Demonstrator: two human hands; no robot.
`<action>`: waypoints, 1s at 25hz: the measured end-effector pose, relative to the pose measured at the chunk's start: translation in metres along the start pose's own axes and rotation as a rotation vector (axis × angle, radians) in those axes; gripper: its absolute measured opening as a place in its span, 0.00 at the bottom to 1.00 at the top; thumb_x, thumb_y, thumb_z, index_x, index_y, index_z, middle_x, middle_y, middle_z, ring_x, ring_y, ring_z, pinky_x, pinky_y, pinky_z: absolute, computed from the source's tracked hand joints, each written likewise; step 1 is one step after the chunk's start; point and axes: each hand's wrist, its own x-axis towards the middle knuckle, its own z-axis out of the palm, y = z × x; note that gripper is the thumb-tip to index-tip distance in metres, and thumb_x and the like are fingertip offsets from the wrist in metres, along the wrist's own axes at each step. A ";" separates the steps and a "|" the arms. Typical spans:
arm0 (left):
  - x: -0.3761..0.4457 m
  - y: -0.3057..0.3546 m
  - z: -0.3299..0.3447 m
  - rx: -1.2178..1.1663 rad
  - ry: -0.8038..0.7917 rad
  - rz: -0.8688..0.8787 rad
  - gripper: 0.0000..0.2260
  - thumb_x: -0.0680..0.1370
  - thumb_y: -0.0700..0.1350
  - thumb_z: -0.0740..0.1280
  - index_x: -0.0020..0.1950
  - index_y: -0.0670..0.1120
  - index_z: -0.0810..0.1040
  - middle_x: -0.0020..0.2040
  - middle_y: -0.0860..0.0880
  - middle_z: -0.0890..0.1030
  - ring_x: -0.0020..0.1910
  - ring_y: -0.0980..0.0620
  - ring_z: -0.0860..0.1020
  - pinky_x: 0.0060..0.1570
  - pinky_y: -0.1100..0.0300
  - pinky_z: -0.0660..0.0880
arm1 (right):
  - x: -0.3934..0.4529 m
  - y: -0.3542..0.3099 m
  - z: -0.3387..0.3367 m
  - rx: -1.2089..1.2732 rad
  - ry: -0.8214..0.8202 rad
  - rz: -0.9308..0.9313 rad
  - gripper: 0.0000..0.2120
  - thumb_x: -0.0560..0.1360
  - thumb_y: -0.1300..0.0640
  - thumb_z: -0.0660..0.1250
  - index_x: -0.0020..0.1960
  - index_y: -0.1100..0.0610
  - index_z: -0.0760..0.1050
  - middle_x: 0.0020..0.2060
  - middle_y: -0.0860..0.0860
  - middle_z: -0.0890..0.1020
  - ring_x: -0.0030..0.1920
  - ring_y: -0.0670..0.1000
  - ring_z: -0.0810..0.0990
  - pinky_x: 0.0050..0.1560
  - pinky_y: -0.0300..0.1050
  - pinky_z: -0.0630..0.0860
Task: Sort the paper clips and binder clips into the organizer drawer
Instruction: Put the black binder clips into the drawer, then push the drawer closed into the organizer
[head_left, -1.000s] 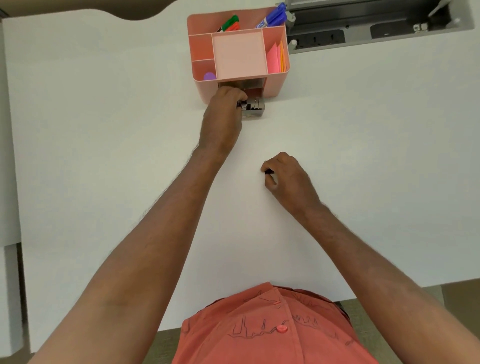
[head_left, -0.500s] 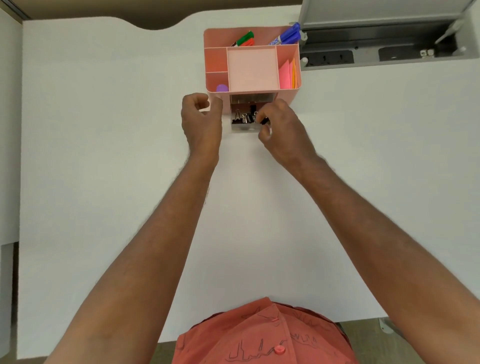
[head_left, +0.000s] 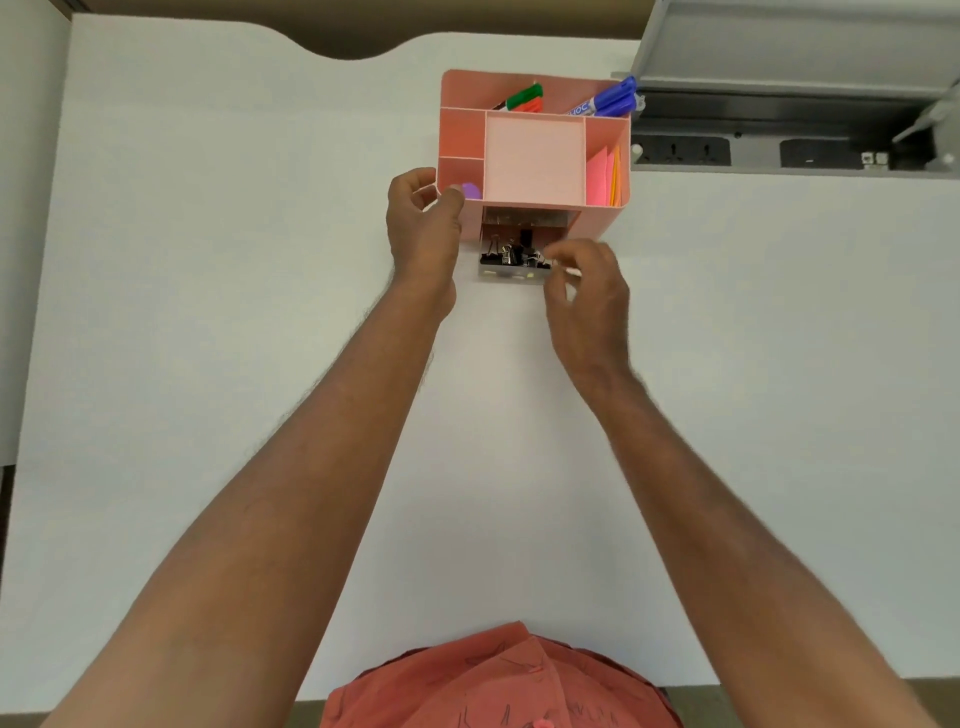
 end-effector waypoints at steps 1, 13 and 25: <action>-0.001 0.001 0.000 -0.030 -0.013 -0.006 0.13 0.79 0.39 0.67 0.61 0.49 0.73 0.58 0.48 0.81 0.49 0.55 0.82 0.54 0.56 0.80 | -0.010 0.000 -0.001 0.110 0.057 0.140 0.11 0.77 0.67 0.65 0.55 0.56 0.80 0.51 0.49 0.81 0.50 0.45 0.80 0.54 0.39 0.78; -0.004 -0.001 0.001 -0.137 -0.009 -0.045 0.16 0.79 0.37 0.65 0.65 0.49 0.74 0.58 0.50 0.82 0.49 0.58 0.80 0.51 0.56 0.80 | 0.009 -0.033 -0.002 1.567 -0.145 1.189 0.27 0.84 0.48 0.58 0.77 0.62 0.63 0.74 0.62 0.71 0.73 0.65 0.71 0.72 0.62 0.68; 0.002 -0.004 0.001 -0.122 -0.010 -0.022 0.16 0.79 0.38 0.66 0.65 0.51 0.74 0.54 0.54 0.81 0.52 0.57 0.80 0.50 0.57 0.82 | 0.035 -0.038 0.007 1.478 -0.137 1.154 0.28 0.83 0.48 0.59 0.78 0.62 0.62 0.74 0.61 0.71 0.72 0.64 0.72 0.73 0.61 0.69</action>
